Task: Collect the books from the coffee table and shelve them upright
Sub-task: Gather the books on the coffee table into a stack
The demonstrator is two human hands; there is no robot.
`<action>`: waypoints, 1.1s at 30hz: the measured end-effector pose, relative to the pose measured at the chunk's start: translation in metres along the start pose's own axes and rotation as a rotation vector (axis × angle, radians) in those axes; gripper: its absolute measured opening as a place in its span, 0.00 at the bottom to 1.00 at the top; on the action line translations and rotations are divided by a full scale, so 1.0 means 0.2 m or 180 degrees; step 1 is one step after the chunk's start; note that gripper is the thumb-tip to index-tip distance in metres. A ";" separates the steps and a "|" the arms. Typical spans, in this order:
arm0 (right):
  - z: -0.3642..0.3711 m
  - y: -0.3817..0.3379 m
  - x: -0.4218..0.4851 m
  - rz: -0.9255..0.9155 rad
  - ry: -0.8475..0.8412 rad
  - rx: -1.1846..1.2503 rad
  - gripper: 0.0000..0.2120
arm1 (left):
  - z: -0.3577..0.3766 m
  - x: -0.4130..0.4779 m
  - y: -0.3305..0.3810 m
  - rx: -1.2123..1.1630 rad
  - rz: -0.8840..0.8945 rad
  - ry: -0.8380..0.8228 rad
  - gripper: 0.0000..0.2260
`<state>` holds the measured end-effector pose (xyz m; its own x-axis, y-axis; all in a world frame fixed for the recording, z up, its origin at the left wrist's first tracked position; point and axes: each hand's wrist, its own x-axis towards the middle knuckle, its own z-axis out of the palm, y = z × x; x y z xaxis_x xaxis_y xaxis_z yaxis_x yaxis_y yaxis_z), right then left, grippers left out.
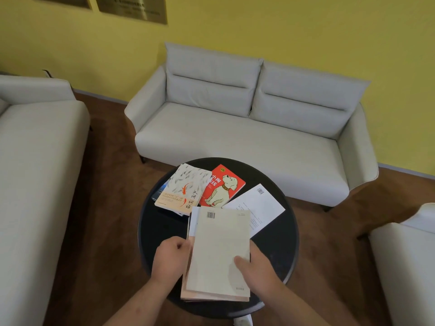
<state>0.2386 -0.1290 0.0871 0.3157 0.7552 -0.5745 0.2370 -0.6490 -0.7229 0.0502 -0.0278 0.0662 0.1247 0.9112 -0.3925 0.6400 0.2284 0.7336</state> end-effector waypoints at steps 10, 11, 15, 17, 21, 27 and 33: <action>0.04 0.06 0.12 0.0392 -0.0297 0.0610 0.17 | 0.07 -0.04 0.04 -0.1865 -0.0680 -0.1321 0.16; 0.05 0.08 0.13 0.0419 -0.0288 0.0682 0.18 | 0.07 -0.04 0.04 -0.1794 -0.0719 -0.1338 0.16; 0.08 0.14 0.15 0.0375 -0.0355 0.0762 0.22 | 0.07 -0.03 0.01 -0.1822 -0.0822 -0.1466 0.17; 0.07 0.14 0.15 0.0384 -0.0488 0.0847 0.22 | 0.07 -0.02 0.00 -0.1854 -0.0847 -0.1464 0.17; 0.07 0.10 0.13 0.0512 -0.0578 0.1107 0.18 | 0.07 -0.01 0.00 -0.1748 -0.0855 -0.1447 0.15; 0.02 0.12 0.14 0.0410 -0.0646 0.1002 0.19 | 0.08 -0.01 0.00 -0.1507 -0.0669 -0.1410 0.15; -0.12 0.10 0.19 0.0735 -0.0709 0.1507 0.12 | 0.02 0.08 0.00 -0.1411 -0.0682 -0.0777 0.16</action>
<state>0.2776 -0.1147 0.0596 0.0970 0.6331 -0.7679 -0.2689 -0.7262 -0.6327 0.0552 -0.0136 0.0587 0.2326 0.7346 -0.6374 0.2961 0.5708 0.7658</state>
